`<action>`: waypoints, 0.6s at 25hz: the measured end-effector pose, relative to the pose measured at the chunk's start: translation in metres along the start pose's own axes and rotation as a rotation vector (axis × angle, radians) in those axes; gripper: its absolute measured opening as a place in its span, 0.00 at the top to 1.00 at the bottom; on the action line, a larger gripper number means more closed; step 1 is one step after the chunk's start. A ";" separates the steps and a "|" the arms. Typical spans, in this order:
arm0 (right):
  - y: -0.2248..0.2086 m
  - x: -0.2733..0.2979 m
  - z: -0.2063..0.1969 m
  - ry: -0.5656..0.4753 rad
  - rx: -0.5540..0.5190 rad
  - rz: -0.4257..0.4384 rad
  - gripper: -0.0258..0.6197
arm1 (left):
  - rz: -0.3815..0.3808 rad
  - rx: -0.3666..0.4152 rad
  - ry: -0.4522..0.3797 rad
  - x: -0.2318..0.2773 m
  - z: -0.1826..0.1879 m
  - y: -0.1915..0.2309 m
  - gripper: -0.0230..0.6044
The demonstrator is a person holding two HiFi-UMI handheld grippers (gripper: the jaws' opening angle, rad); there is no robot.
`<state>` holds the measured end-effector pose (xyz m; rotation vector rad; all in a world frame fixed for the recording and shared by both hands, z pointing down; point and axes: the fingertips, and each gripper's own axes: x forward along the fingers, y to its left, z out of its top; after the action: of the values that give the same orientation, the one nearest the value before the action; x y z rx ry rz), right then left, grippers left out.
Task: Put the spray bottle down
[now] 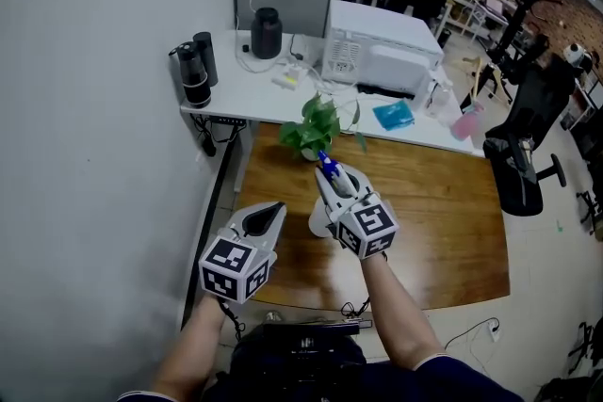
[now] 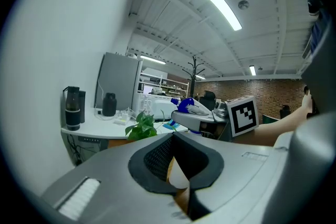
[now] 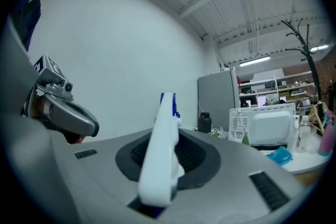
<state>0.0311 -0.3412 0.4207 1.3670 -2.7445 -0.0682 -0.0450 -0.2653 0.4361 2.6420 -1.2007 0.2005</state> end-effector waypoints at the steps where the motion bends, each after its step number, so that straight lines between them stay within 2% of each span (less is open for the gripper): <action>1: -0.001 0.002 -0.003 0.004 0.001 0.000 0.84 | 0.001 -0.001 0.003 0.001 -0.001 0.001 0.96; 15: -0.004 0.013 -0.016 0.010 0.001 0.013 0.84 | 0.008 -0.006 0.029 0.007 -0.006 0.009 0.96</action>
<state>0.0280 -0.3536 0.4368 1.3452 -2.7451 -0.0593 -0.0475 -0.2743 0.4452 2.6200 -1.2010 0.2351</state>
